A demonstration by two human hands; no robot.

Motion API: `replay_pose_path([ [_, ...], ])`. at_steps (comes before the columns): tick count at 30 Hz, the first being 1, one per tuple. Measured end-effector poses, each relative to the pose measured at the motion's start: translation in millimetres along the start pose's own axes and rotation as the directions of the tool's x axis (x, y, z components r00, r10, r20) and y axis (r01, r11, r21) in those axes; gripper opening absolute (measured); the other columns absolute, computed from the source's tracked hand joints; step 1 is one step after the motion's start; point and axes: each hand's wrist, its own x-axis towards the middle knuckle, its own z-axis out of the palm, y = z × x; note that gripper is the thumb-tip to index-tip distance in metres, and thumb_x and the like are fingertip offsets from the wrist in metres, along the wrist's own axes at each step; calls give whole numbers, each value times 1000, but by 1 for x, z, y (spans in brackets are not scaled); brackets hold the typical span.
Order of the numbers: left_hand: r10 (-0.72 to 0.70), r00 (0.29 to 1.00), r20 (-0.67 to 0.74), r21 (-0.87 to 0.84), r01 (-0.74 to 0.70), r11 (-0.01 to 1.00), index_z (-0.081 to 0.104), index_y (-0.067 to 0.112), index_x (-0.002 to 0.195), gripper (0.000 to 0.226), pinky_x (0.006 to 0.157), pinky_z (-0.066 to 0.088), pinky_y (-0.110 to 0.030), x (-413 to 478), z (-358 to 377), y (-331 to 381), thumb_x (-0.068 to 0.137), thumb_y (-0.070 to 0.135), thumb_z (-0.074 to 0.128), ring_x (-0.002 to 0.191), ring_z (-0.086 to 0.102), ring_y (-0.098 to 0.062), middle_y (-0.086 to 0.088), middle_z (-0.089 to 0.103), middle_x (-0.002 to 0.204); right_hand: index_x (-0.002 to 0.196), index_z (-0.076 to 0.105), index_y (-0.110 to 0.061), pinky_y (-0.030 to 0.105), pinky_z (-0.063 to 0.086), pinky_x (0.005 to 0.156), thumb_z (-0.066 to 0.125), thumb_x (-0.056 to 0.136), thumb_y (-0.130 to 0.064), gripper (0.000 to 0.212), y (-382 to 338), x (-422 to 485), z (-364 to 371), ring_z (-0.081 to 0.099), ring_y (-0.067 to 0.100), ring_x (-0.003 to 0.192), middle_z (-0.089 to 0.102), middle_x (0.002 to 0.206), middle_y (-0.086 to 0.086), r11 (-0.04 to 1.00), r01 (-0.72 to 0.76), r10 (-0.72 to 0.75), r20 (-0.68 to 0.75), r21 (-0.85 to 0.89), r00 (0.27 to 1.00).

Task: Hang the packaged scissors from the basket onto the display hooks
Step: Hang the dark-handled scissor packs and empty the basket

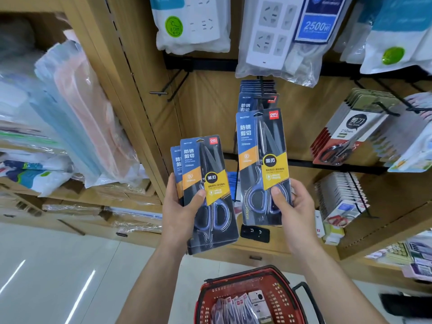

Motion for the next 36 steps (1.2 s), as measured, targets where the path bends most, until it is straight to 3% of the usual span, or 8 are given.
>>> replay_pose_path([
  [3,11,1000,0,10,-11,1000,42,32,153,67,84,64,-49,2,0,1,96,16,73,109,75,-24,2,73,125,118,63,-17,44,62,72,66,96,-17,22,4,-7,-2,77,26,87,79,96,7,1000,12,-12,27,-6,1000],
  [8,-5,1000,-5,8,5,1000,42,34,153,68,84,64,-51,3,3,0,95,18,74,108,75,-25,0,73,125,111,64,-25,37,62,69,65,96,-17,17,0,-5,-2,76,20,84,79,91,2,999,45,-46,7,21,999],
  [14,-9,1000,16,38,9,999,39,34,154,70,81,65,-50,2,7,-2,94,20,74,107,75,-26,1,72,126,112,63,-24,43,60,83,63,101,-12,16,4,14,3,76,17,89,80,96,-2,999,3,-5,-34,-45,999],
  [23,14,1000,22,32,-15,999,45,32,149,63,87,63,-54,-1,6,-4,95,16,73,109,74,-28,-2,73,125,114,63,-24,38,60,83,64,101,-14,17,7,17,8,75,13,88,79,94,-7,997,-5,-2,-90,-73,996],
  [26,11,1000,20,24,-11,1000,45,32,149,63,87,63,-55,-3,5,-4,95,16,74,109,75,-29,-3,73,125,112,63,-27,28,57,78,65,100,-15,17,6,18,8,74,6,85,78,91,-15,996,10,-18,-95,-90,995],
  [32,-8,1000,23,24,7,1000,42,35,151,68,84,64,-52,-6,7,-3,95,18,74,107,76,-26,1,73,125,111,64,-23,24,54,76,68,98,-20,13,-3,54,22,68,-4,81,71,95,-14,974,25,-57,-136,-225,989],
  [36,-1,1000,26,23,1,1000,38,36,155,73,87,64,-51,-7,11,0,94,19,75,109,75,-24,4,72,126,113,58,-22,26,47,70,68,98,-28,19,-5,72,35,65,14,93,69,109,-3,954,-98,60,-139,-283,988],
])
